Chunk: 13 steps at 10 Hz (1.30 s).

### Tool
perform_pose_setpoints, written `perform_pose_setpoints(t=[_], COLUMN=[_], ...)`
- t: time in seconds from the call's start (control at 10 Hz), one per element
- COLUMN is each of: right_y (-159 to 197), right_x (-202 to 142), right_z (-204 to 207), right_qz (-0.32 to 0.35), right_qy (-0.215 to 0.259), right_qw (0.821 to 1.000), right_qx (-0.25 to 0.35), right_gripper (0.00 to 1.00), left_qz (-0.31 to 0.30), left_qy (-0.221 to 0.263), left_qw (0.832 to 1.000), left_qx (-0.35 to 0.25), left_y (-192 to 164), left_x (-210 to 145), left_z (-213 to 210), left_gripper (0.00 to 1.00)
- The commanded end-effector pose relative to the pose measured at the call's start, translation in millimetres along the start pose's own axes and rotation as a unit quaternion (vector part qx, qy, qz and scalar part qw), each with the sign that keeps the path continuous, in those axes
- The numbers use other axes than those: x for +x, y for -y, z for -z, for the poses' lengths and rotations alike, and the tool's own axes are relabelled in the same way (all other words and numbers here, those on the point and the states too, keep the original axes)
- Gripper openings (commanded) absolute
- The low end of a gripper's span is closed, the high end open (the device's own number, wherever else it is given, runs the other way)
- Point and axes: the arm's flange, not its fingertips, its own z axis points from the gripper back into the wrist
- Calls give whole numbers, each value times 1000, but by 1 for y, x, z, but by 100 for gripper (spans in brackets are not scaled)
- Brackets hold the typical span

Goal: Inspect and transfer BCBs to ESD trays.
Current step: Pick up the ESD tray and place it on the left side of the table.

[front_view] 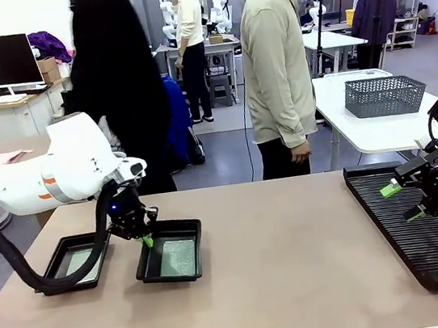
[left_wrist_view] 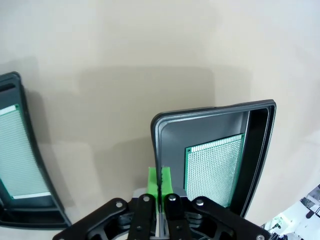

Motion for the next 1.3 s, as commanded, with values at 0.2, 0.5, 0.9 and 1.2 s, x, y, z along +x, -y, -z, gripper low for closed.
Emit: perform_pose_setpoints(t=[0.2, 0.5, 0.9, 1.2], right_y=[-2, -2, -2, -2], right_x=[0, 0, 0, 0], right_z=[0, 0, 0, 0], right_qz=[4, 4, 4, 4], right_qy=[3, 3, 3, 3], right_qw=[1000, 1000, 1000, 1000], right_qx=[0, 0, 0, 0], right_gripper=[100, 100, 100, 100], left_qz=[0, -14, -22, -28], left_qy=[-15, -14, -23, -29], left_qw=[1000, 1000, 999, 999], left_qx=[-16, -8, -4, 6], left_y=[-39, -58, -70, -74], left_x=[5, 14, 33, 43], left_z=[-8, -12, -8, -2], left_gripper=[3, 3, 3, 3])
